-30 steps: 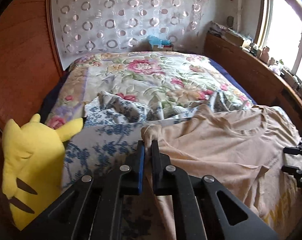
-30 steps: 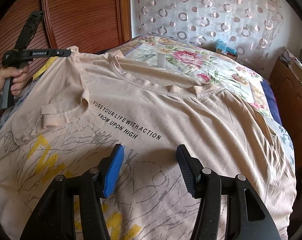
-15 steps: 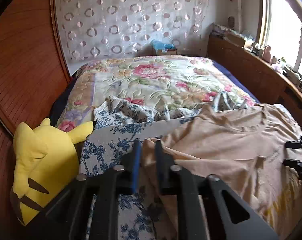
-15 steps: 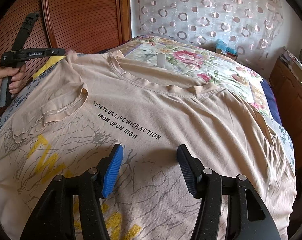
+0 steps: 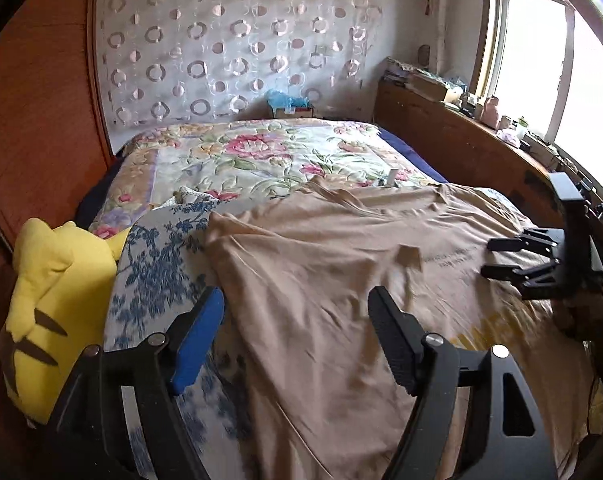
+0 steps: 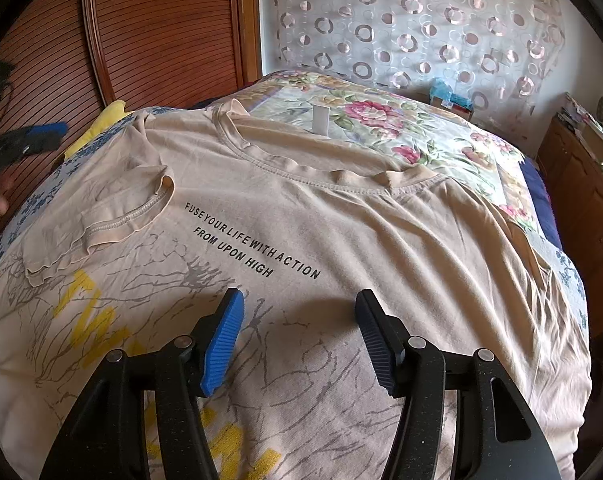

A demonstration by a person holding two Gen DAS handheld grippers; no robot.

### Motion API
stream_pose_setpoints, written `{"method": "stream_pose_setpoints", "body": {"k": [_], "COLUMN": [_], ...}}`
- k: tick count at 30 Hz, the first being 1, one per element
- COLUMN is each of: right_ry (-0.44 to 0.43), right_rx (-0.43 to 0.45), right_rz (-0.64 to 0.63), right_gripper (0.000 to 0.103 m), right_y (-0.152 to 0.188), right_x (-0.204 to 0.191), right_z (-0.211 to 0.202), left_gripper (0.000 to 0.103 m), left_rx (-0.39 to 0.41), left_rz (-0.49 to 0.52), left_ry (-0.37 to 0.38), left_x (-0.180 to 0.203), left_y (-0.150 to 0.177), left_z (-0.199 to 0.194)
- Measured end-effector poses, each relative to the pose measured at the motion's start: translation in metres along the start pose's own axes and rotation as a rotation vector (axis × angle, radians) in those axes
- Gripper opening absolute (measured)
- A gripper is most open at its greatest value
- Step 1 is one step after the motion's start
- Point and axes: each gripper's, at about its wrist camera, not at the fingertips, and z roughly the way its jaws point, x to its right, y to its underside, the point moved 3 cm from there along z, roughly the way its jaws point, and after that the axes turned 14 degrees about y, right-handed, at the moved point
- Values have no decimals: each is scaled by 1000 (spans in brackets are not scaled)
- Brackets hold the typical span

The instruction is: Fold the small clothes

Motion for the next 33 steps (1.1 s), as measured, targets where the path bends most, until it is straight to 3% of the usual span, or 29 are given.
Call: {"method": "stream_pose_setpoints", "body": {"k": [7, 13, 18, 28, 33], "right_ry": [-25, 17, 55, 148, 199], "right_rx": [8, 51, 68, 72, 48], "right_rz": [67, 116, 155, 250, 340], "right_gripper": [60, 60, 60, 60, 60], "right_y": [17, 41, 65, 125, 151], "right_x": [11, 29, 46, 77, 112], "right_z": [-23, -64, -90, -132, -136], "left_gripper": [75, 75, 65, 65, 65], "left_rx": [-19, -36, -45, -22, -11], "left_rz": [21, 42, 42, 28, 19], "left_ry": [13, 14, 16, 30, 35], "left_x": [35, 56, 68, 89, 97], "left_y": [31, 51, 60, 76, 79], "left_z": [-8, -6, -8, -17, -17]}}
